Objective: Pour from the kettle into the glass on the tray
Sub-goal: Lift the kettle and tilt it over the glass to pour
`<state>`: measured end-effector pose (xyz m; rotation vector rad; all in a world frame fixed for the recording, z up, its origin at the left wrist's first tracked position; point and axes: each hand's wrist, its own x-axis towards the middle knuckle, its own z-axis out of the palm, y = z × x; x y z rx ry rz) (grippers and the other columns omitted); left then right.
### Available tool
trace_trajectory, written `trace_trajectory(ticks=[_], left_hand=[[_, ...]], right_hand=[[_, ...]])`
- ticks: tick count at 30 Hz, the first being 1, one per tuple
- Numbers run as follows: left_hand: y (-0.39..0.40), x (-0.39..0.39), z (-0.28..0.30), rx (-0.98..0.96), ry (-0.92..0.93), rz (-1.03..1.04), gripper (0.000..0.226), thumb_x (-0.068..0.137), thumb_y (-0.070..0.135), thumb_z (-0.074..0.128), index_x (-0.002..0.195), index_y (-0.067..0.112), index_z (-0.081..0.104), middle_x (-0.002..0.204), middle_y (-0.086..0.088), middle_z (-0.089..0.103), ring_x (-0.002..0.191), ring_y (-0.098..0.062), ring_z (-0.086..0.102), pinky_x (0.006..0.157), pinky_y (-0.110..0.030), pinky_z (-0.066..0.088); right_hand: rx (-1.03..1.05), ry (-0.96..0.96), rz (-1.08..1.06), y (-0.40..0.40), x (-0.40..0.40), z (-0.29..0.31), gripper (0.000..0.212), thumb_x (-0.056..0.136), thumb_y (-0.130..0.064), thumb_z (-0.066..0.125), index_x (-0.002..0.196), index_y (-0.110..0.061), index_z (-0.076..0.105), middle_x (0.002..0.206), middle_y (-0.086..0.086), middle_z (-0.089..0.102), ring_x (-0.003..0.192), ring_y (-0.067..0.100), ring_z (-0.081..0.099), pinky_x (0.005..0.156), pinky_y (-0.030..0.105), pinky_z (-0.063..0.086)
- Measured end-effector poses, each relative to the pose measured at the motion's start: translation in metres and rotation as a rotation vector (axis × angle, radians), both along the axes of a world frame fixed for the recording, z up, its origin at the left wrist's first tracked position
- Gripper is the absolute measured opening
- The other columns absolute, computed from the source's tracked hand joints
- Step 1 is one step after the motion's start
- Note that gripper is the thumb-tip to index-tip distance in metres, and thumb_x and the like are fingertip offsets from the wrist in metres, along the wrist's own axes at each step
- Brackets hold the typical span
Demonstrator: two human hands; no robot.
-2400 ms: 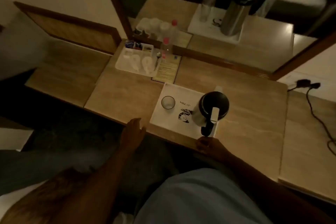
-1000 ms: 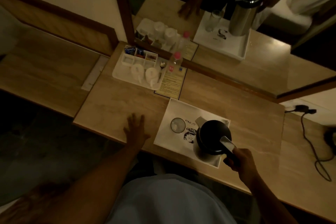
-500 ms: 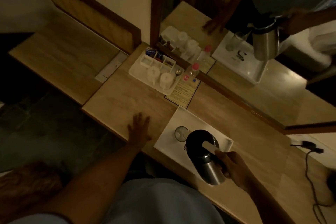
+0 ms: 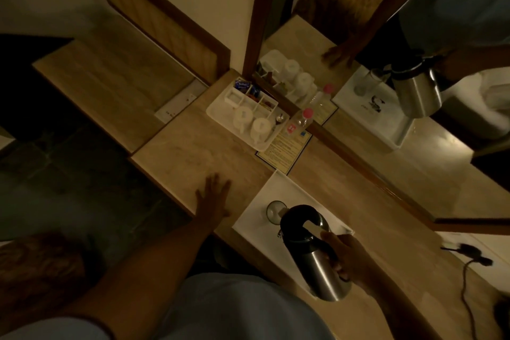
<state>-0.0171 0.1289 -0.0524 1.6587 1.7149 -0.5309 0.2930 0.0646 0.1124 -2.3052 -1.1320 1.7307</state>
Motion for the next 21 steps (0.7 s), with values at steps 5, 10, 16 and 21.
trace_trajectory(ticks=[5, 10, 16, 21], left_hand=[[0.000, -0.001, -0.001, 0.000, -0.006, 0.010, 0.100, 0.099, 0.044, 0.067, 0.169, 0.032, -0.003, 0.175, -0.008, -0.020, 0.165, -0.035, -0.014, 0.129, -0.064, 0.014], [0.001, 0.000, -0.001, -0.007, -0.005, 0.009, 0.102, 0.098, 0.043, 0.068, 0.169, 0.032, -0.004, 0.175, -0.009, -0.022, 0.164, -0.035, -0.015, 0.129, -0.065, 0.014], [0.002, -0.002, 0.001, -0.016, -0.008, 0.008, 0.102, 0.098, 0.042, 0.069, 0.169, 0.032, -0.003, 0.175, -0.009, -0.022, 0.164, -0.035, -0.015, 0.129, -0.065, 0.013], [0.003, -0.002, 0.001, -0.018, 0.004, -0.002, 0.102, 0.098, 0.043, 0.069, 0.169, 0.032, -0.004, 0.175, -0.010, -0.022, 0.164, -0.036, -0.015, 0.129, -0.065, 0.014]], right_hand=[[-0.056, -0.031, -0.002, 0.011, -0.002, 0.006, 0.055, 0.102, -0.041, 0.048, 0.056, -0.013, 0.057, 0.042, -0.001, 0.048, 0.032, 0.012, 0.039, 0.039, 0.020, 0.030], [-0.080, -0.110, 0.115, 0.019, -0.008, 0.010, 0.053, 0.104, -0.042, 0.044, 0.063, -0.012, 0.061, 0.041, -0.006, 0.052, 0.030, 0.006, 0.046, 0.037, 0.016, 0.039], [-0.107, -0.151, 0.154, 0.021, -0.008, 0.013, 0.051, 0.103, -0.042, 0.044, 0.071, -0.009, 0.066, 0.045, -0.003, 0.055, 0.036, 0.009, 0.049, 0.043, 0.019, 0.043], [-0.116, -0.160, 0.178, 0.021, -0.008, 0.017, 0.051, 0.103, -0.044, 0.044, 0.074, -0.008, 0.067, 0.058, 0.005, 0.059, 0.048, 0.016, 0.054, 0.051, 0.023, 0.047]])
